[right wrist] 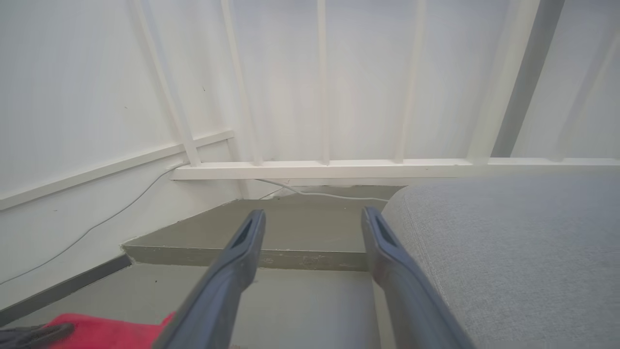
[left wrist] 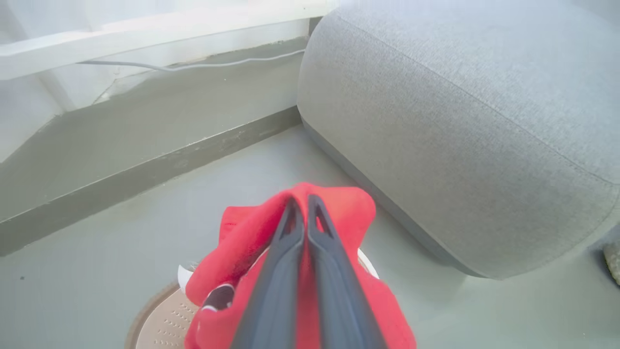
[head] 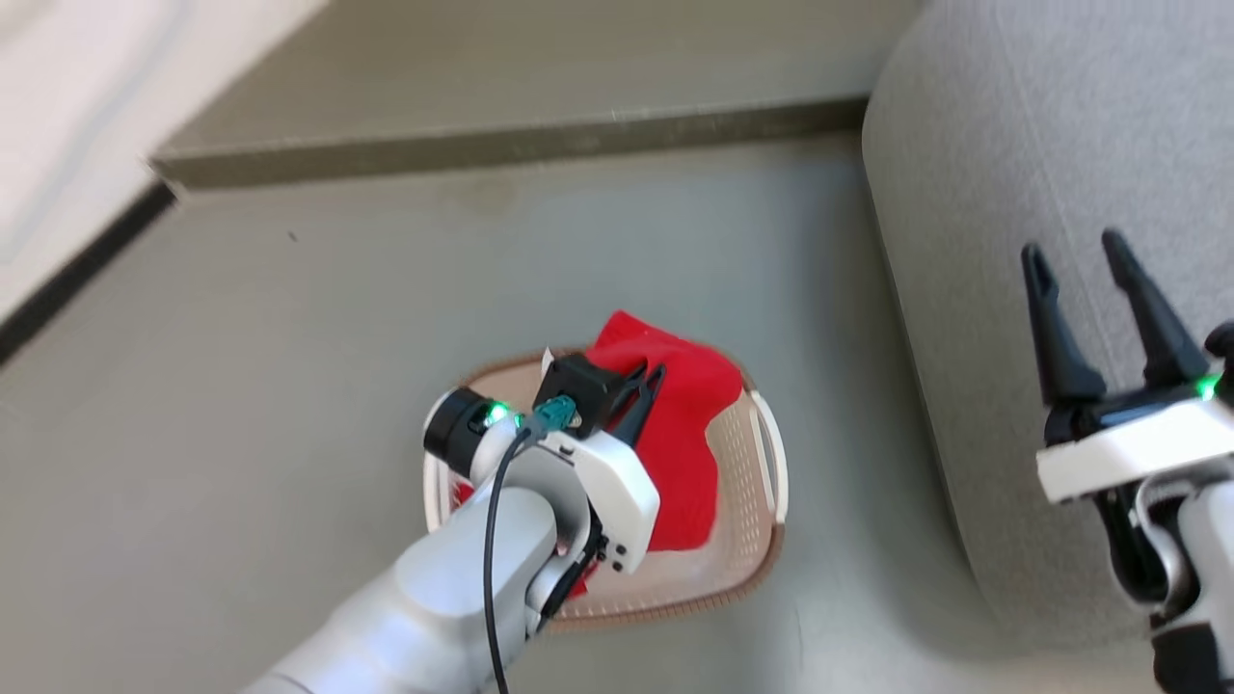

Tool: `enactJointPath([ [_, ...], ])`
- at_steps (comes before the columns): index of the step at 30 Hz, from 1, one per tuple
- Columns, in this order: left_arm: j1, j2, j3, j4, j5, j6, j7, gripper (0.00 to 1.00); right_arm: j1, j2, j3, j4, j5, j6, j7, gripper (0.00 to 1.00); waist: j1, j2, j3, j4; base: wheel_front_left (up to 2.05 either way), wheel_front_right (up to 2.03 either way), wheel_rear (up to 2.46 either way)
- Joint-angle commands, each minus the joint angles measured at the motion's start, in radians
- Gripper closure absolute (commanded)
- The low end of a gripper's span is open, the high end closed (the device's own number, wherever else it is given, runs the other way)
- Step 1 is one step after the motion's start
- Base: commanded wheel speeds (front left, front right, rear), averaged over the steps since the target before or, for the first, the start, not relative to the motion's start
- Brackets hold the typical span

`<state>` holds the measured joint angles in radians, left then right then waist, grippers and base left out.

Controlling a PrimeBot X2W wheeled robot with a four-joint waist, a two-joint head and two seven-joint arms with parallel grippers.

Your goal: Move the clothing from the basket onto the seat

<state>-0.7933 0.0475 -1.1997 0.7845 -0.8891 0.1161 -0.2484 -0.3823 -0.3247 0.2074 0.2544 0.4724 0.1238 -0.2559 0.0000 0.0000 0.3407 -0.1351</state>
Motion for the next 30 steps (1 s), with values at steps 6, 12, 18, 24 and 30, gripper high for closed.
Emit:
enactJointPath([
  [6, 0.082, 0.003, 0.137, -0.063, 0.083, -0.026, -0.013, 1.00, 0.087, 0.011, 0.007, 0.017, -0.037, 0.007, -0.006, 0.00, 0.0000, 0.0000, -0.140, 0.042, 0.00, 0.00, 0.00],
  [12, 0.123, 0.003, 0.217, -0.079, 0.136, -0.069, -0.013, 1.00, 0.141, 0.037, -0.002, 0.044, -0.060, 0.007, -0.006, 0.00, 0.0000, 0.0000, -0.221, 0.063, 0.00, 0.00, 0.00],
  [18, 0.120, 0.003, 0.270, -0.113, 0.153, -0.099, -0.013, 1.00, 0.177, 0.058, -0.014, 0.058, -0.077, 0.007, -0.006, 0.00, 0.0000, 0.0000, -0.261, 0.079, 0.00, 0.00, 0.00],
  [24, 0.079, 0.003, 0.303, -0.163, 0.167, -0.119, -0.013, 1.00, 0.195, 0.071, -0.018, 0.066, -0.089, 0.007, -0.006, 0.00, 0.0000, 0.0000, -0.285, 0.088, 0.00, 0.00, 0.00],
  [30, -0.009, 0.003, 0.295, -0.211, 0.186, -0.130, -0.007, 1.00, 0.207, 0.080, -0.026, 0.070, -0.097, 0.007, -0.006, 0.00, 0.0000, 0.0000, -0.301, 0.097, 0.00, 0.00, 0.00],
])
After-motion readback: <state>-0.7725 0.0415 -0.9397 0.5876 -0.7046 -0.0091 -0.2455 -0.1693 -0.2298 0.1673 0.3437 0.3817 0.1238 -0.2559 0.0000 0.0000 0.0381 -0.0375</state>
